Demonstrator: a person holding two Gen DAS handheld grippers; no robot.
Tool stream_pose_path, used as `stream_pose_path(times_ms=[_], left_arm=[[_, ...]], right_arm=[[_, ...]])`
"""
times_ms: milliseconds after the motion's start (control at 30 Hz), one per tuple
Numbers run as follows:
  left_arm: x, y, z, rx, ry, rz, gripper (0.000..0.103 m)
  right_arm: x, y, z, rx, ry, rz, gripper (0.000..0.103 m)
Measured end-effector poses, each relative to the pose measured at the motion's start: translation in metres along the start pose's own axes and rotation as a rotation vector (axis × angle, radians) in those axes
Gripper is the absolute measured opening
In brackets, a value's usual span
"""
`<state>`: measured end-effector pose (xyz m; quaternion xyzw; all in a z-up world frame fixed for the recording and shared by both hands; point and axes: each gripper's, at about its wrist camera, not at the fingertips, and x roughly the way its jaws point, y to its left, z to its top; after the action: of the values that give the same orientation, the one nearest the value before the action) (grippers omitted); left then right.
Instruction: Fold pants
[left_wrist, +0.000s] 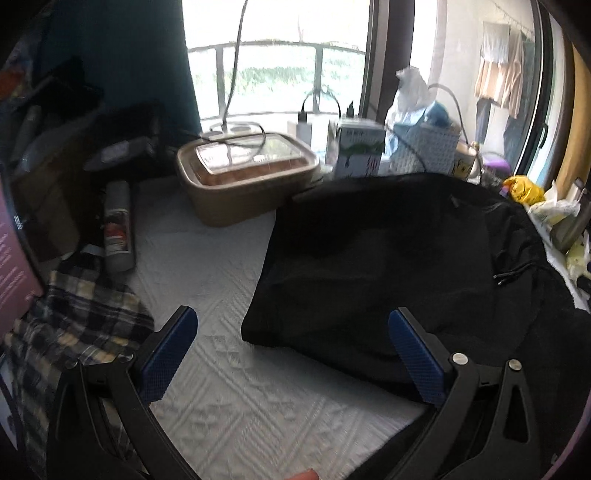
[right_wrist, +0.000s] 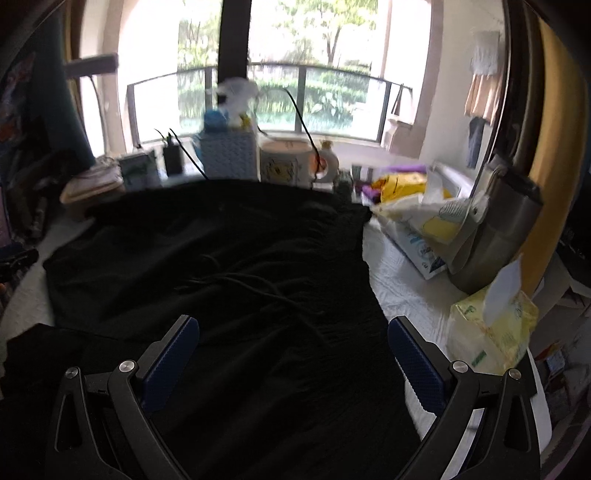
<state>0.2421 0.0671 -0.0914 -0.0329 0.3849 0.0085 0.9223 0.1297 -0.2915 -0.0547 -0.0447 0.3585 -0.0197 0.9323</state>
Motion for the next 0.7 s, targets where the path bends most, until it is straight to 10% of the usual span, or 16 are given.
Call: stream_pose_path(times_ms=[167,467,667,700], left_arm=[[0.028,0.010,0.001,0.002,0.088,-0.025,0.098],[0.040,0.007,-0.007,0.025,0.138,-0.044,0.058],[0.031,0.005,-0.006,0.019,0.142,-0.076,0.014],[0.024,0.004,-0.008,0.012,0.145,-0.081,0.012]], right_arm=[[0.031,-0.034,0.018,0.092,0.055,0.080,0.103],[0.077,-0.044,0.031,0.109,0.164,0.175,0.079],[0.094,-0.033,0.025,0.043,0.188,0.162,0.032],[0.089,-0.033,0.026,0.030,0.175,0.148,0.010]])
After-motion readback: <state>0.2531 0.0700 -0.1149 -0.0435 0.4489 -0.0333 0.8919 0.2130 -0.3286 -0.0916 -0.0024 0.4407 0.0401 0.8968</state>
